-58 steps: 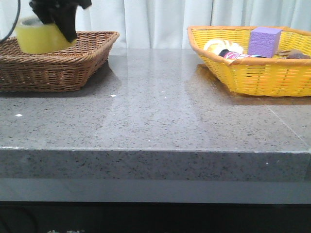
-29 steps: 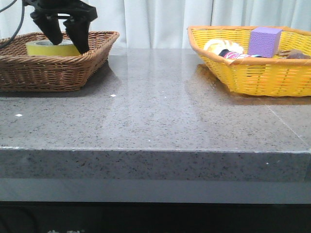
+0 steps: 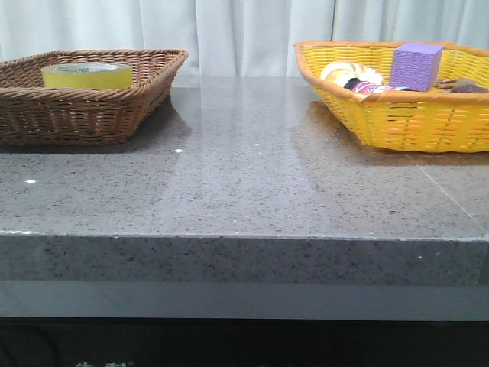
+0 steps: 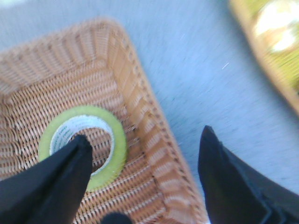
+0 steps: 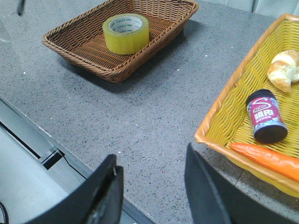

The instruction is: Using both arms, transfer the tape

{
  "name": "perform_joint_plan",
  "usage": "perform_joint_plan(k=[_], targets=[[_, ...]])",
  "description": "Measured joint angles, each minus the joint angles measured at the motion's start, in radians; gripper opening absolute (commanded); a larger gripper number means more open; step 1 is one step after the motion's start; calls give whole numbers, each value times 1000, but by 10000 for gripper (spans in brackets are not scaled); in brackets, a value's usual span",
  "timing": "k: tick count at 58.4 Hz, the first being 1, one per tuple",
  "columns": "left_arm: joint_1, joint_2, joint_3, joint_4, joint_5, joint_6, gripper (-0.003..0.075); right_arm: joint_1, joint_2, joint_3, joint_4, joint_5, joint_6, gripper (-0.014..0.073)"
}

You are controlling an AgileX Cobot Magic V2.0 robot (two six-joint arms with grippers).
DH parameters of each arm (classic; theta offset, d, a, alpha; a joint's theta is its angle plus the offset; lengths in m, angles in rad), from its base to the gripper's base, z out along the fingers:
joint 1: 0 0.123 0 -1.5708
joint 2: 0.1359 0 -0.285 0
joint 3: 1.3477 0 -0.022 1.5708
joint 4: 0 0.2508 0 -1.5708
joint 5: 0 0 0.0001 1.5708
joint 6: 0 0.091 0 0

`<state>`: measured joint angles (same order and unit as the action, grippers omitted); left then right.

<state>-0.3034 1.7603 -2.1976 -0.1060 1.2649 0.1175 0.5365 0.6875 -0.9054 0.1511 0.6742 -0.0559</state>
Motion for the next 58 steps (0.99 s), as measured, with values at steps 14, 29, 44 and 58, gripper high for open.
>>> perform_joint_plan(k=[14,29,44,58], targets=[[0,-255,200,-33,1,-17,479,0,0,0,0,0,0,340],[0,-536,644,-34,-55,-9,479,0,0,0,4,0,0,340],[0,-750,1020,-34,-246,-3,479,-12,0,0,-37,10,24,340],[0,-842,1153,-34,-329,-3,479,-109,0,0,-124,56,115,340]])
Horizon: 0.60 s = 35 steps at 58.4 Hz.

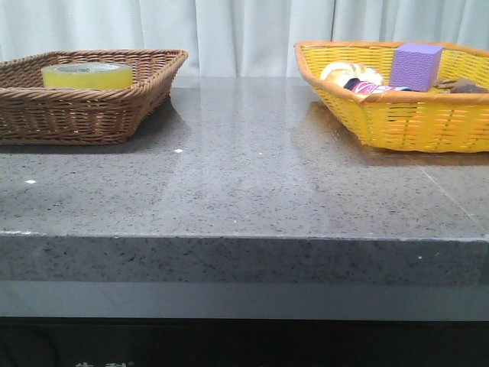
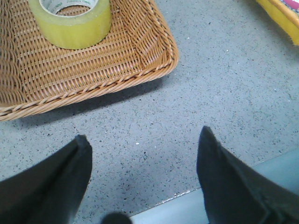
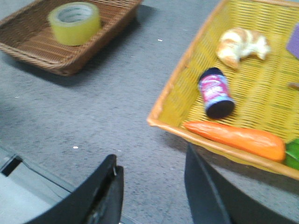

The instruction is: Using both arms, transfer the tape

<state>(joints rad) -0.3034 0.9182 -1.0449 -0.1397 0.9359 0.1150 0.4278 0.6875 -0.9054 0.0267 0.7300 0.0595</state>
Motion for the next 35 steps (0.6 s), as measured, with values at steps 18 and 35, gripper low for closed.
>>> perform_joint_plan(k=[18,35], targets=[[0,-2,7,0,-15,0,192,-12,0,0,-2,26,4,137],[0,3,7,0,-71,0,-20,-12,0,0,-2,30,6,-69]])
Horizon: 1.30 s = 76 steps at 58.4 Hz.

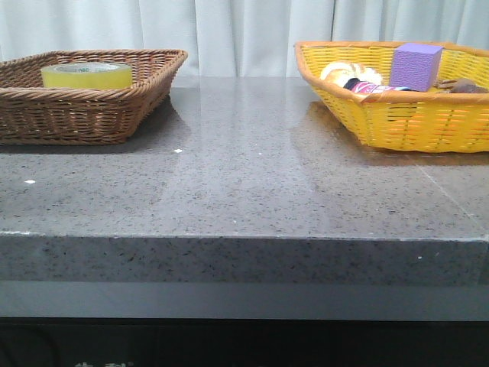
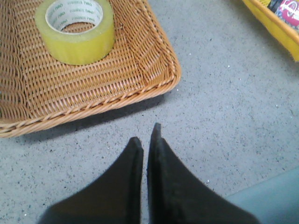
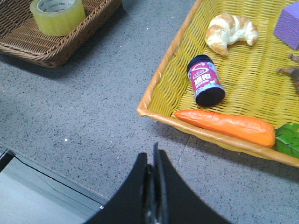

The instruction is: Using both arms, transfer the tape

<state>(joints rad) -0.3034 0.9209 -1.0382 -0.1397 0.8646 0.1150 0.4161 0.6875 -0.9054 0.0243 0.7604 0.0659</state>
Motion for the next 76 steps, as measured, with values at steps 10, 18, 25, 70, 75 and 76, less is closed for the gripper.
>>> perform_joint_plan(k=[10,18,25,70,75,76], targets=[[0,0,0,-2,-9,0,-20,0,0,0,0,1,0,-69],[0,0,0,-2,-10,0,-20,0,0,0,0,1,0,-69],[0,0,0,-2,-10,0,-20,0,0,0,0,1,0,-69],[181,-671,697,93,-464,14,-20,0,0,0,0,2,0,-69],[186,-742,779,93,-509,11,-20,0,0,0,0,2,0,-69],[185,-752,792,93,-518,11,-20,0,0,0,0,2,0,-69]])
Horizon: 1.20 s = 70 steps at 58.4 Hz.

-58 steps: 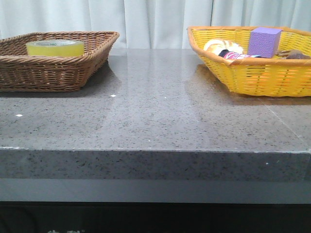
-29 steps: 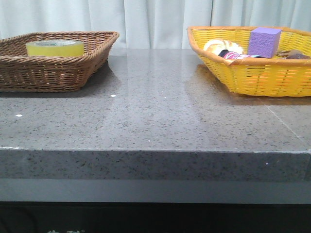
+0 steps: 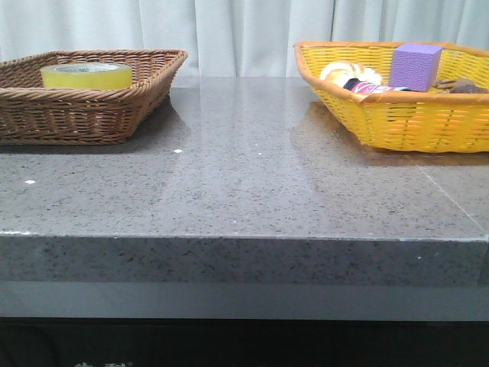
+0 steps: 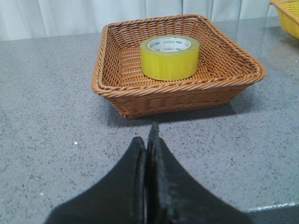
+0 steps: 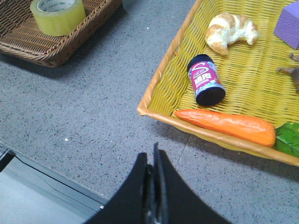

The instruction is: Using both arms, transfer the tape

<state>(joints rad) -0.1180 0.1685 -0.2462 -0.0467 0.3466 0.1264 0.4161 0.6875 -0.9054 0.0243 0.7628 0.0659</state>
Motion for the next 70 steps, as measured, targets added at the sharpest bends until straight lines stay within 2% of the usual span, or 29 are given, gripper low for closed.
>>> perform_joint_plan(k=[20,33,70], targets=[[33,-154,238,47,-187,-153,-20,0,0,0,0,0,0,-69],[42,-175,256,47,-317,-159,-20,0,0,0,0,0,0,-69],[42,-175,256,47,-347,-159,-20,0,0,0,0,0,2,-69]])
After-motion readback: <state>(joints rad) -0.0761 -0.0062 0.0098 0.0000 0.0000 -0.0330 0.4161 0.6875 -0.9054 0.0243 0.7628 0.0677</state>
